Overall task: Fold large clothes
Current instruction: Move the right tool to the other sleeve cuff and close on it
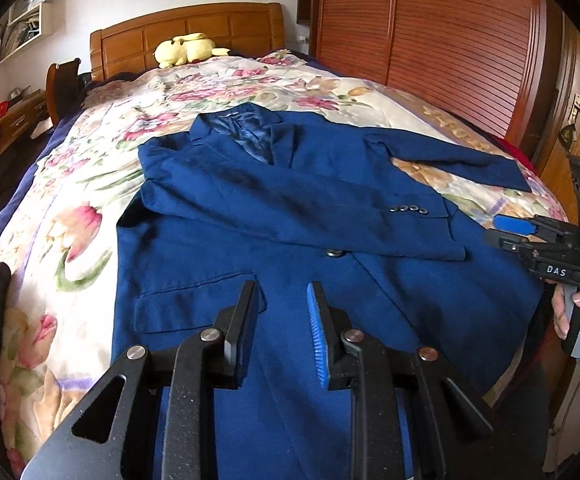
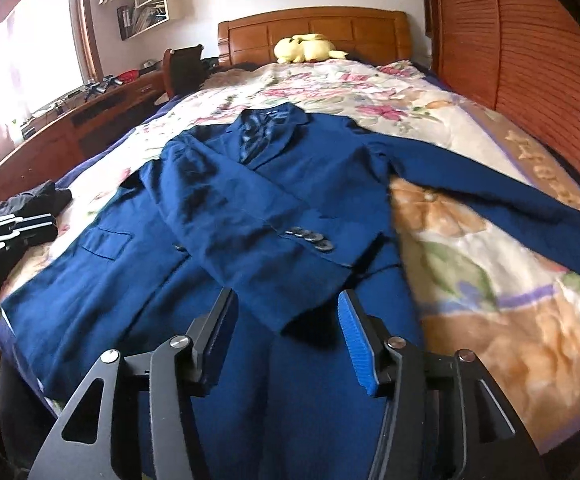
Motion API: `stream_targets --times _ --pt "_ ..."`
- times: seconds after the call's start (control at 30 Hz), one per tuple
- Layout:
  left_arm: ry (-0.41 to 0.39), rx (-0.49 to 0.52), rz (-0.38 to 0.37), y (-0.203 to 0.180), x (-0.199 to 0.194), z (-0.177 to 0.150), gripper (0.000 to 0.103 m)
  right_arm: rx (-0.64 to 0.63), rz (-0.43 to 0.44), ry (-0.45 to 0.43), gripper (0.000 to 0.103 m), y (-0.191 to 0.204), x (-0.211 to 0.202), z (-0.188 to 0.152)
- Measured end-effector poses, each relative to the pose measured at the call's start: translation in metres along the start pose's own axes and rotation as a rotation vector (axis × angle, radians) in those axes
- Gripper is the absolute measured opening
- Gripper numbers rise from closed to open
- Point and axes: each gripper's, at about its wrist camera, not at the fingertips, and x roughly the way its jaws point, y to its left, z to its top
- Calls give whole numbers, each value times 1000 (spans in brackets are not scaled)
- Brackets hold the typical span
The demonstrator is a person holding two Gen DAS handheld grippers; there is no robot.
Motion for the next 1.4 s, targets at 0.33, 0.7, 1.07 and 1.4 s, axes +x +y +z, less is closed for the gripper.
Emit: stream_targets --times 0.33,0.7,1.07,1.4 --pt "12 48 -42 -32 24 11 26 98 -132 -16 57 -82 -28 -18" --pt "30 77 -63 -64 49 19 26 169 -386 -23 57 -210 -42 7" --pt "48 93 -60 -78 54 18 26 300 -487 65 57 -270 -18 26" --pt "44 92 -63 -79 57 13 26 275 -517 162 57 -279 13 33"
